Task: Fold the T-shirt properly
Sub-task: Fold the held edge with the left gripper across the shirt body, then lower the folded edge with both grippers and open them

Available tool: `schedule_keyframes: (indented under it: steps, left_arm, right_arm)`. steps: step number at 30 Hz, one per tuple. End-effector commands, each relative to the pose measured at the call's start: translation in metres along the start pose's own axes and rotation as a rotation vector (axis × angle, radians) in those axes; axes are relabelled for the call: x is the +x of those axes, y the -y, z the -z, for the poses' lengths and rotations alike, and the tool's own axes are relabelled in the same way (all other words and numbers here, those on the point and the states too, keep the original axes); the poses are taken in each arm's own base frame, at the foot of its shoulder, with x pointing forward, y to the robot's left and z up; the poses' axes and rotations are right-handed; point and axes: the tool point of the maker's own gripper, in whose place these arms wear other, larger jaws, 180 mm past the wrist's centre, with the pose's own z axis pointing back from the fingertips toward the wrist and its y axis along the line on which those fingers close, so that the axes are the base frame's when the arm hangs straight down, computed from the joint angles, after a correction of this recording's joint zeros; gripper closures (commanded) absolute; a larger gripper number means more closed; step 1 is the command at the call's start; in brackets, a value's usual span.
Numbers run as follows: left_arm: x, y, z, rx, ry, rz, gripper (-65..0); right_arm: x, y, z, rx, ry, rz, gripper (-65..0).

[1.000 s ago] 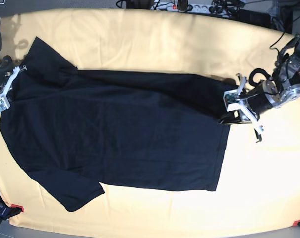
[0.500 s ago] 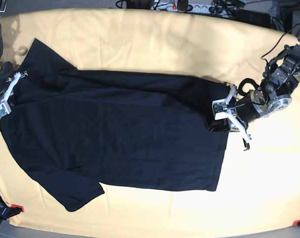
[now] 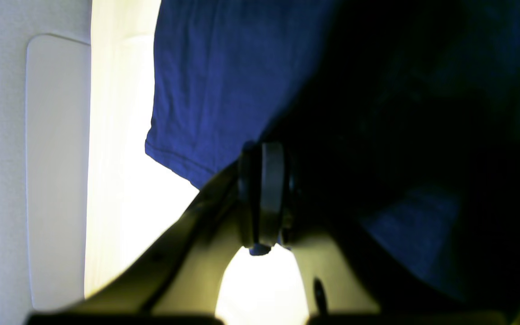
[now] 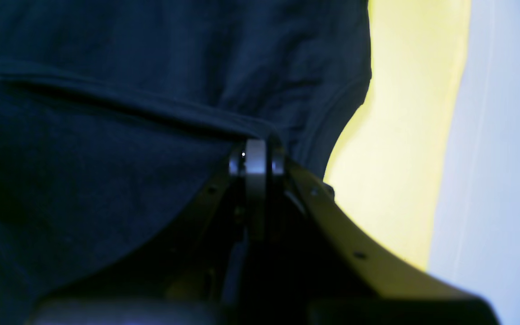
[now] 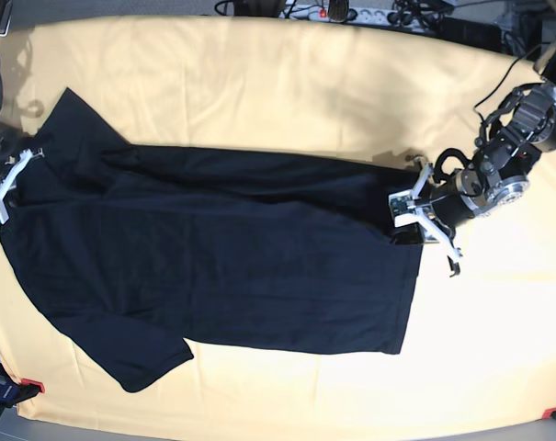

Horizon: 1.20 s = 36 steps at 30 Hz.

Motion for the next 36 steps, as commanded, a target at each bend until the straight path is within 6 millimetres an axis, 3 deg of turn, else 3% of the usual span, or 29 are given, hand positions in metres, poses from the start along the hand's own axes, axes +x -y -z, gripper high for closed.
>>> schedule_keyframes:
  steps: [1,4,5,7,11,16,21,27,36]
  left_arm:
    - [0.004,-0.019,-0.004,0.048,0.02,0.013,-1.0]
    - [0.007,-0.025,-0.003,0.062,0.024,0.02,-24.6]
    - [0.006,-0.028,-0.003,0.071,0.019,0.018,-32.5]
    - [0.007,-0.029,-0.004,0.079,0.026,-0.02,-41.3]
    - [-0.003,-0.031,-0.004,0.086,-0.033,-0.052,-41.6]
    - [-0.008,-0.05,-0.008,0.192,-0.055,-0.064,-41.6]
    - [-0.014,-0.048,-0.008,0.184,-0.087,-0.067,-41.6]
    - [-0.014,-0.048,-0.008,0.185,-0.084,-0.067,-41.6]
    - [-0.013,-0.048,-0.008,0.185,-0.082,-0.067,-41.6]
  right_arm:
    - [0.02,0.015,-0.005,-0.031,0.054,-0.008,-6.0]
    - [0.028,0.019,-0.004,-0.037,0.061,0.003,-32.0]
    - [0.03,0.02,-0.004,-0.038,0.055,0.007,-37.8]
    - [0.034,0.016,-0.004,-0.007,0.062,0.04,-40.5]
    - [0.039,-0.014,-0.008,0.161,0.081,0.02,-40.4]
    - [0.045,-0.05,-0.022,0.339,0.068,0.028,-40.3]
    - [0.045,-0.082,-0.042,0.476,0.045,0.039,-40.3]
    - [0.021,-0.113,-0.063,0.523,0.015,-0.019,-40.3]
    - [-0.028,-0.125,-0.053,0.416,-0.064,-0.045,-40.3]
